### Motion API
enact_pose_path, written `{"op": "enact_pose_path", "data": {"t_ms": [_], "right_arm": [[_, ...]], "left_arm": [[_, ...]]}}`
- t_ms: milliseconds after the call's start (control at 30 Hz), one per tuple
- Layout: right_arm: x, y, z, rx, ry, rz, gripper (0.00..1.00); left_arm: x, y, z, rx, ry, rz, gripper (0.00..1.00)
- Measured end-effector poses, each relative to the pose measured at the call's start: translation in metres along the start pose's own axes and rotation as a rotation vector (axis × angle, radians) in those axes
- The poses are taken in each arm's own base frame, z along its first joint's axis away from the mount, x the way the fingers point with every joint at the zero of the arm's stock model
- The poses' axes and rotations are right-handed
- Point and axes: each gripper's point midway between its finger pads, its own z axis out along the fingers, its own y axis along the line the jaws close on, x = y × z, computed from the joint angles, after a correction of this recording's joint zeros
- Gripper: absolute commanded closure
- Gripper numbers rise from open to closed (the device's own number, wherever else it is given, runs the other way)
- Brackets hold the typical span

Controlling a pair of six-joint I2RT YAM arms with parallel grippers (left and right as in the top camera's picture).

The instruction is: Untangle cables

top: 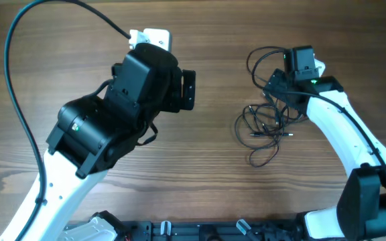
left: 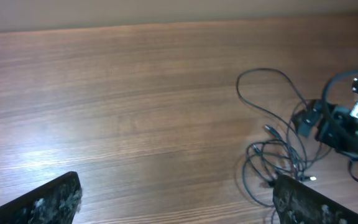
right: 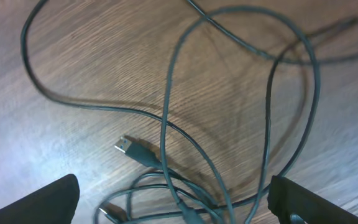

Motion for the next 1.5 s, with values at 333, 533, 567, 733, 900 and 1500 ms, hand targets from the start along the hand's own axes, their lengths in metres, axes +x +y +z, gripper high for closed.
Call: {"op": "enact_pose_path", "data": {"t_ms": [333, 533, 567, 733, 900, 1500], "right_arm": [[0.006, -0.006, 0.016, 0.047, 0.022, 0.146, 0.00], [-0.009, -0.019, 0.018, 0.069, -0.015, 0.197, 0.00], [-0.012, -0.022, 0.019, 0.070, -0.020, 0.206, 0.00], [-0.018, -0.027, 0.025, 0.077, -0.029, 0.231, 0.00], [-0.020, -0.024, 0.043, 0.074, -0.031, 0.238, 0.00], [-0.005, 0.013, 0.098, -0.064, 0.055, 0.282, 0.96]], "left_arm": [[0.003, -0.005, 0.003, 0.022, 0.021, 0.000, 0.00], [0.004, -0.004, 0.003, 0.020, 0.025, 0.001, 0.00], [0.004, -0.004, 0.003, 0.020, 0.025, 0.001, 0.00], [0.005, -0.004, 0.003, 0.019, 0.027, 0.002, 0.00], [0.005, -0.004, 0.003, 0.019, 0.027, 0.002, 0.00], [0.006, -0.004, 0.003, 0.018, 0.029, 0.003, 0.00]]}}
